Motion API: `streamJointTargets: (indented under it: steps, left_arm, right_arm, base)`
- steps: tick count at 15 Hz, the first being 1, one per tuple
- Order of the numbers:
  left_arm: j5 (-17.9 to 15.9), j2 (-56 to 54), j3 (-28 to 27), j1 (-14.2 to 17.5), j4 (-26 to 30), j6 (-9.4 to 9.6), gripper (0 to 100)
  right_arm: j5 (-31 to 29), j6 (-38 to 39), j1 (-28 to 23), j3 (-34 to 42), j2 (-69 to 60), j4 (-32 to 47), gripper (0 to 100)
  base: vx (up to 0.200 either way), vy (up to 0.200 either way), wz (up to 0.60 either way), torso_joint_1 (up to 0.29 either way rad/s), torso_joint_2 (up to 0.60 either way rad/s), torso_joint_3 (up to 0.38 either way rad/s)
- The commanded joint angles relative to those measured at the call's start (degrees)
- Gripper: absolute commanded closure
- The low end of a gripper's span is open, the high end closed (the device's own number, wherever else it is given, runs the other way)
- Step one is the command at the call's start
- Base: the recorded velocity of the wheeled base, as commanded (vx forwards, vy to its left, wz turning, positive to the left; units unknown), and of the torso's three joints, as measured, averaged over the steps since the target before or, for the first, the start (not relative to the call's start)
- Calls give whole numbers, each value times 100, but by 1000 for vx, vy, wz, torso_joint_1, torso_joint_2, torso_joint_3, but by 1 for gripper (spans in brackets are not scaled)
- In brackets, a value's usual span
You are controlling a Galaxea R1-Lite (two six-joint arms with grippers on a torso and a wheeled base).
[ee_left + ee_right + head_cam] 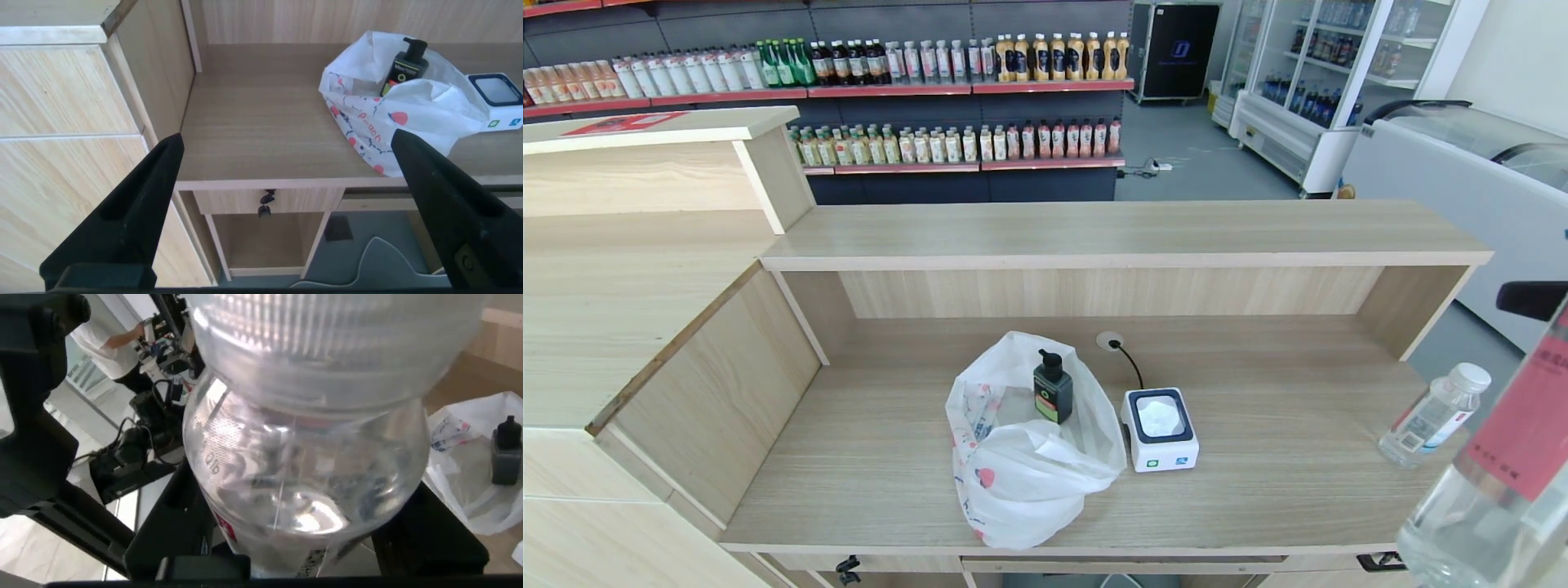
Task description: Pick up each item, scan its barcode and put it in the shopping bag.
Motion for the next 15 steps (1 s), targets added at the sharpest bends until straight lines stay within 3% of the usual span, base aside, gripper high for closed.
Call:
streamJointTargets:
  steps: [1, 12, 14, 15]
  left_arm:
    - [0, 6, 0, 0, 0, -1, 0]
    - [0, 6, 0, 0, 0, -1, 0]
    - [0, 6, 0, 0, 0, -1, 0]
    - [0, 6, 0, 0, 0, -1, 0]
  right_arm:
    - [-211, -10, -46, -28, 52, -3, 100]
    - [-325, -115, -196, -37, 245, -47, 100]
    - [-325, -1038, -758, 157, 517, -47, 100]
    - [-439, -2418, -1382, 368, 869, -21, 100]
  base:
    - [0, 0, 0, 0, 0, 0]
    - [0, 0, 0, 0, 0, 0]
    - [0, 0, 0, 0, 0, 0]
    - [0, 0, 0, 0, 0, 0]
